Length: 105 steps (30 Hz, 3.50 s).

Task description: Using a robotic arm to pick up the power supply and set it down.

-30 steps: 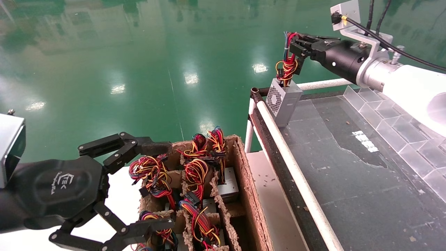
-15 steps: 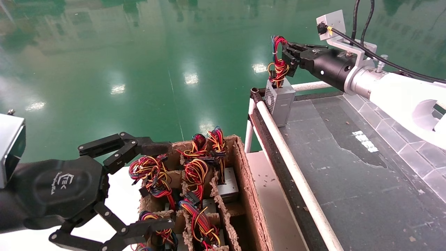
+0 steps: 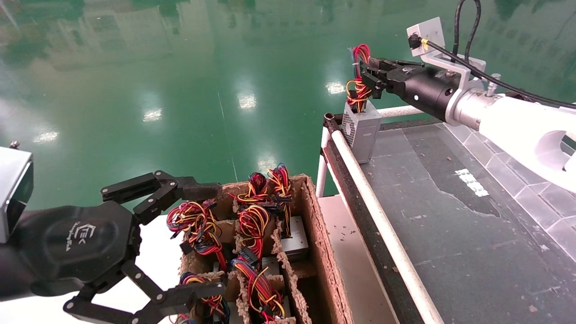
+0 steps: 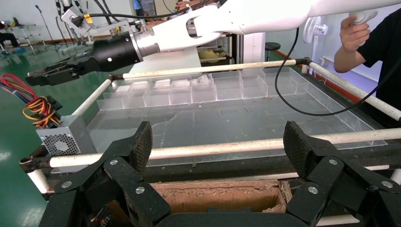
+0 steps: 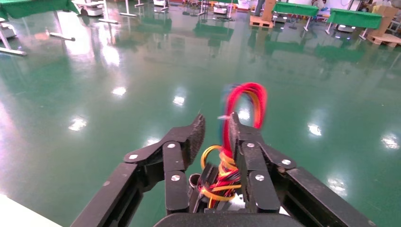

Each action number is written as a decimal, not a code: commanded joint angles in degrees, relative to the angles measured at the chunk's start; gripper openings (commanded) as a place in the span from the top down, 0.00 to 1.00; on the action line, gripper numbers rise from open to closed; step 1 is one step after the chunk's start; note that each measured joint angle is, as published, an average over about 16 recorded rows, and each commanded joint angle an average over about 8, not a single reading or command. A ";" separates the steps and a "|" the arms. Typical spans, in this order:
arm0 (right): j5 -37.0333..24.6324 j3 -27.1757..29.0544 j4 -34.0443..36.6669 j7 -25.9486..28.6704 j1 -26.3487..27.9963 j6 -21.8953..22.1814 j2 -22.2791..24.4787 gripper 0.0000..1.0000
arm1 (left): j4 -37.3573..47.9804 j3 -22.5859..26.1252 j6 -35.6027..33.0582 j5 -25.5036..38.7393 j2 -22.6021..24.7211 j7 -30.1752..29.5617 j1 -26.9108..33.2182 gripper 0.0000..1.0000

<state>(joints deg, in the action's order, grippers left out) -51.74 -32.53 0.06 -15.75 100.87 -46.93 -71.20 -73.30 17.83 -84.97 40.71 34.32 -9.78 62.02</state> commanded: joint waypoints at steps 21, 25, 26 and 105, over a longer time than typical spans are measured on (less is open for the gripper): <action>4.35 3.25 -5.36 -3.17 0.37 -10.80 7.24 0.00 | 0.02 0.04 0.03 -0.03 -0.02 0.03 0.00 0.00; 4.78 4.08 -9.39 -1.75 -1.87 -12.99 9.19 0.00 | 0.04 0.04 0.03 -0.04 -0.02 0.04 0.01 0.00; 4.87 4.31 -10.57 -1.23 -2.56 -13.46 9.68 0.00 | 0.04 0.05 0.03 -0.04 -0.02 0.04 0.01 0.00; 9.98 16.61 -74.01 26.55 -39.55 -38.93 36.35 0.00 | 0.07 0.16 0.07 -0.13 -0.07 0.11 0.03 0.00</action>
<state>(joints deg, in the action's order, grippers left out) -41.74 -15.88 -74.10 10.85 61.24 -85.91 -34.79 -73.23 17.99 -84.90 40.58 34.25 -9.68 62.05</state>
